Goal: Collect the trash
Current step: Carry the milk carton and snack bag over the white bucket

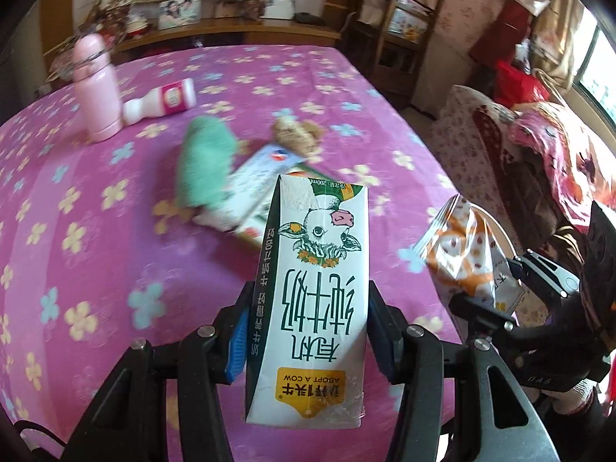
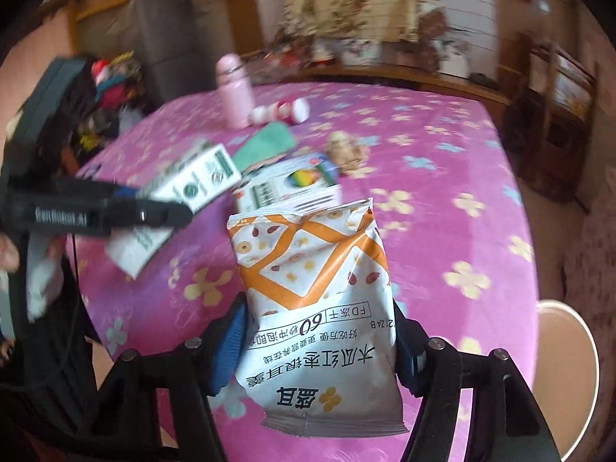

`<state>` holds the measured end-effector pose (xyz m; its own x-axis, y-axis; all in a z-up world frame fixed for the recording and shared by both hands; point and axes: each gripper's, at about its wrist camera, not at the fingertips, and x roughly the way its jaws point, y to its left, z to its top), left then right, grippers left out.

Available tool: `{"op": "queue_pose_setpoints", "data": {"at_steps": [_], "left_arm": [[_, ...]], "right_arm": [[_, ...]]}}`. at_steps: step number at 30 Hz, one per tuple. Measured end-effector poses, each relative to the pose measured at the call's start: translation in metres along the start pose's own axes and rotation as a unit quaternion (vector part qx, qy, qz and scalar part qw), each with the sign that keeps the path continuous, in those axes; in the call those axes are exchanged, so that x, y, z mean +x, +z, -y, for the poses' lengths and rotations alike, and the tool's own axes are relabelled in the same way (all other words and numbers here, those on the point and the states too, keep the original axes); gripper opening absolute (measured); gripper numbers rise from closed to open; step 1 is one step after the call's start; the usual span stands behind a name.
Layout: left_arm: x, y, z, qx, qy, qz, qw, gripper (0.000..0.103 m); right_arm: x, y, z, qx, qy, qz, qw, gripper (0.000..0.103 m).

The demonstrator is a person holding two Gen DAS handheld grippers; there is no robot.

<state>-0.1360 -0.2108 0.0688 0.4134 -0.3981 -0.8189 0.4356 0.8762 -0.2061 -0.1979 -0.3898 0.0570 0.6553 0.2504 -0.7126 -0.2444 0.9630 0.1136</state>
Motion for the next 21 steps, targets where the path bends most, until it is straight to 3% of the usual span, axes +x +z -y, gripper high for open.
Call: {"op": "queue_pose_setpoints", "data": {"at_steps": [9, 21], "left_arm": [[0.018, 0.016, 0.057, 0.045, -0.011, 0.006, 0.9989, 0.055], [0.043, 0.033, 0.125, 0.088, -0.043, 0.003, 0.9952, 0.055]], "right_arm": [[-0.038, -0.013, 0.05, 0.072, -0.047, 0.022, 0.996, 0.069], [-0.082, -0.039, 0.117, 0.145, -0.115, 0.041, 0.982, 0.069]]}}
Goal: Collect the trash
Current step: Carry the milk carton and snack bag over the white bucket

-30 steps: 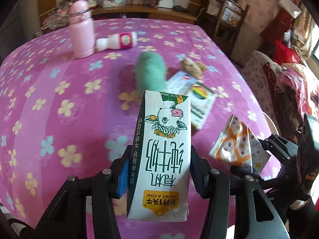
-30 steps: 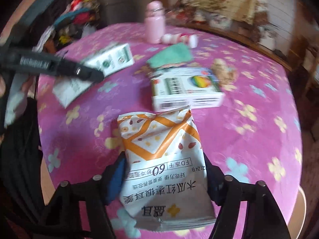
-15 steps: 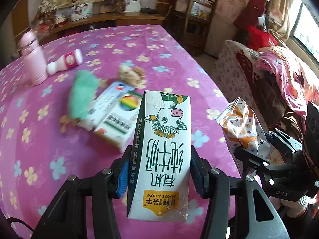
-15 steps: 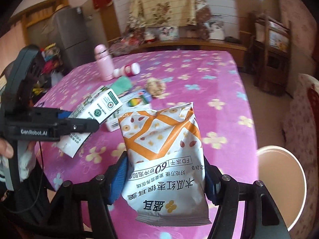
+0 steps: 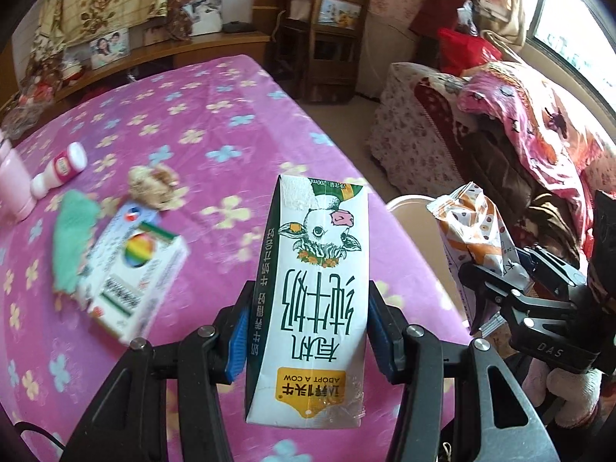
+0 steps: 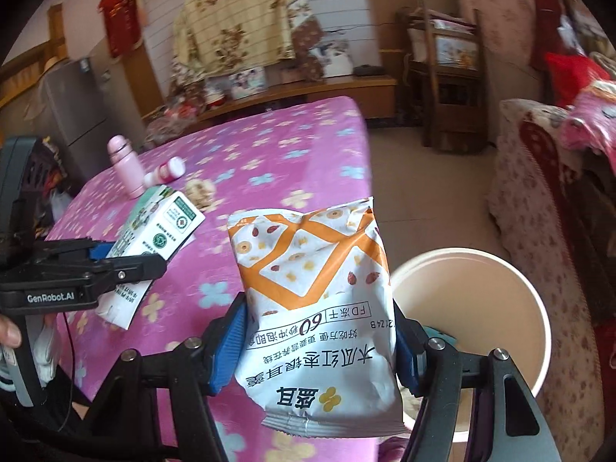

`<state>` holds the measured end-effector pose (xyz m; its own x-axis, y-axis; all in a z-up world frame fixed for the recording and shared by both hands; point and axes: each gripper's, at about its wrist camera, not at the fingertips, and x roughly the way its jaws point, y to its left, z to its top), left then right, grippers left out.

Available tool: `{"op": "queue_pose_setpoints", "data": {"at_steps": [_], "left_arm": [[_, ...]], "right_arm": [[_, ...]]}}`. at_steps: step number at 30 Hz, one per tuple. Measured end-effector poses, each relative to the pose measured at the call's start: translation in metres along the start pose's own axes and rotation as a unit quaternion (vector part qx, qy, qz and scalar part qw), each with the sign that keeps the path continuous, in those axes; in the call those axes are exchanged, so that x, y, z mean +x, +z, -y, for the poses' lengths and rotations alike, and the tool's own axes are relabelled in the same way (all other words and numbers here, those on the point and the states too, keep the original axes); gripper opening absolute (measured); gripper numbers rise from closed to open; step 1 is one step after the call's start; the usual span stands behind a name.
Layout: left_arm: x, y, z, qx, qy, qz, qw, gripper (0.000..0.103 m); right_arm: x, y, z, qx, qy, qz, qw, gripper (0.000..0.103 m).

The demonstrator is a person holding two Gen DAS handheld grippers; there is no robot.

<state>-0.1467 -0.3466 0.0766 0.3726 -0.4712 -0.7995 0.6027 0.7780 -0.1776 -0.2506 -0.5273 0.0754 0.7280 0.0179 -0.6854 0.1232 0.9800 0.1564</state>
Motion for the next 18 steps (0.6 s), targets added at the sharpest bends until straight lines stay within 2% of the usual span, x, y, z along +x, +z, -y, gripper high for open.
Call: {"op": "queue_pose_setpoints", "data": {"at_steps": [9, 18], "left_arm": [[0.028, 0.015, 0.043, 0.015, -0.043, -0.009, 0.9989, 0.055], [0.055, 0.027, 0.077, 0.026, -0.064, -0.02, 0.9974, 0.055]], "right_arm": [[-0.004, -0.007, 0.055, 0.06, -0.051, -0.005, 0.997, 0.069], [-0.003, -0.016, 0.095, 0.097, -0.092, -0.011, 0.991, 0.07]]}}
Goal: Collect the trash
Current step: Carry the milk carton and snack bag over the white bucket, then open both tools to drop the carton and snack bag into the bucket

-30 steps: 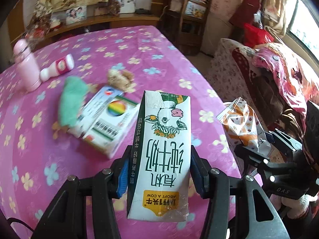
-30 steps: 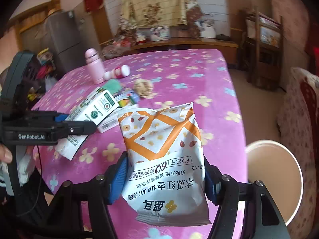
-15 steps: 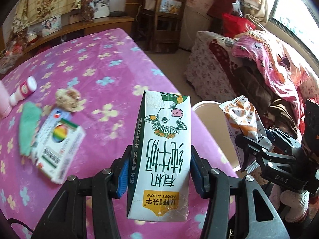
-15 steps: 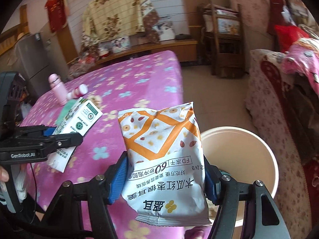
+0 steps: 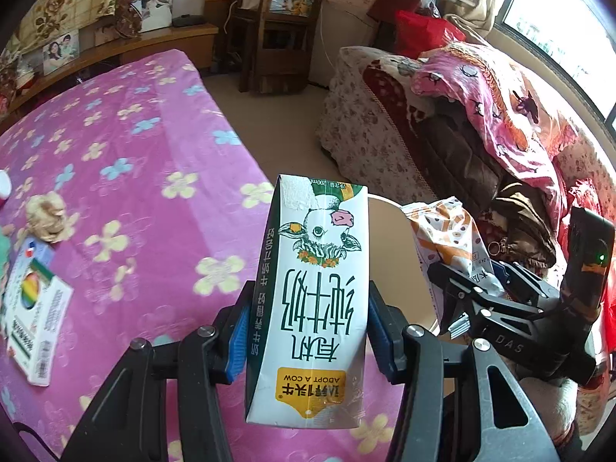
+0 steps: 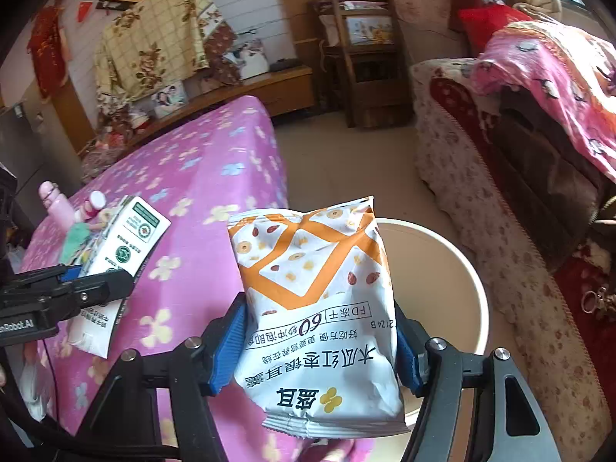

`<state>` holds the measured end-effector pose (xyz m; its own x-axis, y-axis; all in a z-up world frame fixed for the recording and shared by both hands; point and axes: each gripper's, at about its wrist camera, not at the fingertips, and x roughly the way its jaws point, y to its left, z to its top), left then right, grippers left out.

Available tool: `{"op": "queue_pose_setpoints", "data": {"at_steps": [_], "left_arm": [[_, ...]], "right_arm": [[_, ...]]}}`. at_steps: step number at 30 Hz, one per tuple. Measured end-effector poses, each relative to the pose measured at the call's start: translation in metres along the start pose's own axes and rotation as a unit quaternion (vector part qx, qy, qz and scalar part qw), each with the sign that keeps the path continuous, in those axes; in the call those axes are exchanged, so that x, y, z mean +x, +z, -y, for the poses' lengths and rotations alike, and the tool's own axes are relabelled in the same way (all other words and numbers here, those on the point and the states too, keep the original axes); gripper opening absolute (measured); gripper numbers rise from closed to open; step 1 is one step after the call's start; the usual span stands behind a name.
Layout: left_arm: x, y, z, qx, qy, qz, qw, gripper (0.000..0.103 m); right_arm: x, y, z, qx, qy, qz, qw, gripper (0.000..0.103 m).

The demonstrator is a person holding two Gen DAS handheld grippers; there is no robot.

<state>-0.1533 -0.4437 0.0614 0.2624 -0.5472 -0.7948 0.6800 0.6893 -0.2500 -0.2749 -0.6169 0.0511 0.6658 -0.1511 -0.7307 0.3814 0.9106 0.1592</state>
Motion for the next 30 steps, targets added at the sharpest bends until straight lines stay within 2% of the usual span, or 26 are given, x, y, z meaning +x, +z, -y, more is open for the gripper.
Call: {"op": "queue_pose_setpoints", "data": {"at_steps": [16, 20, 23, 26, 30], "left_arm": [[0.038, 0.013, 0.023, -0.002, -0.021, -0.018, 0.9996, 0.055], [0.043, 0.014, 0.026, -0.004, -0.028, -0.021, 0.9994, 0.055], [0.044, 0.013, 0.028, -0.002, -0.029, -0.022, 0.9993, 0.055], [0.044, 0.013, 0.028, -0.005, -0.037, -0.02, 0.9991, 0.065], [0.041, 0.014, 0.027, -0.009, -0.041, -0.016, 0.999, 0.067]], "right_arm": [[0.017, -0.004, 0.046, 0.071, -0.027, -0.004, 0.997, 0.072], [0.02, -0.005, 0.055, 0.09, -0.025, -0.005, 0.996, 0.074], [0.02, -0.006, 0.059, 0.102, -0.022, 0.001, 0.995, 0.081], [0.019, -0.006, 0.061, 0.112, -0.018, 0.006, 0.994, 0.084], [0.015, -0.006, 0.063, 0.121, -0.014, 0.015, 0.992, 0.085]]}}
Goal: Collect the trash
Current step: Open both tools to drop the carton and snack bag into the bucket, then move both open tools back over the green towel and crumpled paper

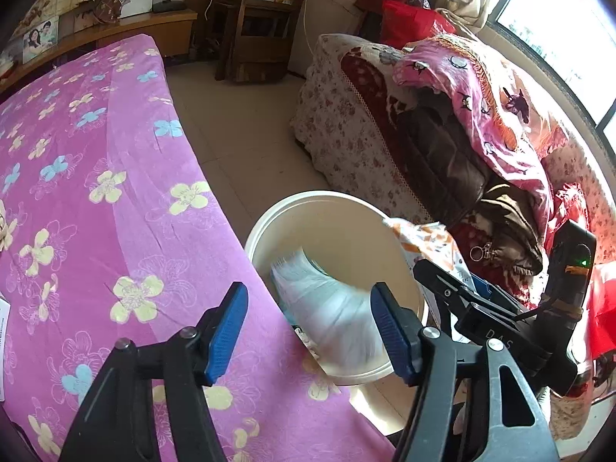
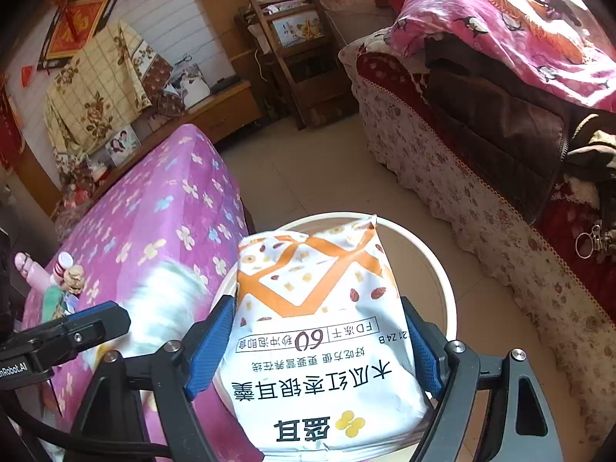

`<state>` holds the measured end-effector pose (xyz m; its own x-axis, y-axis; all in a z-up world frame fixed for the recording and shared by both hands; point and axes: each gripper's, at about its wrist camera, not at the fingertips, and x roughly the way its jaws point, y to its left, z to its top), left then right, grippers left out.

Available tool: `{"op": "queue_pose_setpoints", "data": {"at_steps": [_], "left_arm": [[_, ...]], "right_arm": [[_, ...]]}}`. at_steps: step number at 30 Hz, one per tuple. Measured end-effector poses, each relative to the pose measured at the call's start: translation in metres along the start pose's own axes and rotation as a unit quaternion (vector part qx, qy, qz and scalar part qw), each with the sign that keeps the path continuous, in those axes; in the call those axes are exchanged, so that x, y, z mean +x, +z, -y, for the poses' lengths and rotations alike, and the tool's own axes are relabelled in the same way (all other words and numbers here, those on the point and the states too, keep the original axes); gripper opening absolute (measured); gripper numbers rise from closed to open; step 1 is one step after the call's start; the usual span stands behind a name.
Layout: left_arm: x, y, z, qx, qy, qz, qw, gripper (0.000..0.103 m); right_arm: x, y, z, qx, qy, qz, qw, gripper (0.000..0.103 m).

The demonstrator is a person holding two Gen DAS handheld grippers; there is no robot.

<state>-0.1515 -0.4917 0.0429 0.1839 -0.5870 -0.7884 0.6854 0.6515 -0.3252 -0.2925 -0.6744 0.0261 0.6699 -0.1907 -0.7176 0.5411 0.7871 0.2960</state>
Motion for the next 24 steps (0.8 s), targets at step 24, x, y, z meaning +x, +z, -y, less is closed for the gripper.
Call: {"op": "queue_pose_setpoints", "data": {"at_steps": [24], "left_arm": [[-0.035, -0.014, -0.024, 0.0, 0.061, 0.033, 0.9976, 0.067]], "right_arm": [[-0.007, -0.007, -0.032, -0.049, -0.012, -0.006, 0.999, 0.088]]}}
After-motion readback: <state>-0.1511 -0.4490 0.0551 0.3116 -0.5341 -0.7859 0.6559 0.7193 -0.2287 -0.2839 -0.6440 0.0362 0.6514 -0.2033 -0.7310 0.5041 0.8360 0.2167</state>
